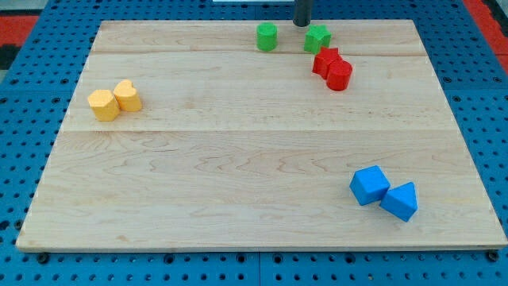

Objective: Push green circle into green start

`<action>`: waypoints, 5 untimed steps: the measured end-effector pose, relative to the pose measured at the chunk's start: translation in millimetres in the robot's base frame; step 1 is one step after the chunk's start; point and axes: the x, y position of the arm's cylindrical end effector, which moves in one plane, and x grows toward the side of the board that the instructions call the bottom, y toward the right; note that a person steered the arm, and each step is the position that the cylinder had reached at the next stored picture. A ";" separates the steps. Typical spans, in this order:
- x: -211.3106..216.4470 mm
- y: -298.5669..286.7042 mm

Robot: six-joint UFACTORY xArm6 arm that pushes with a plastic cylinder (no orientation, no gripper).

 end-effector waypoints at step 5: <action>108.0 -16.0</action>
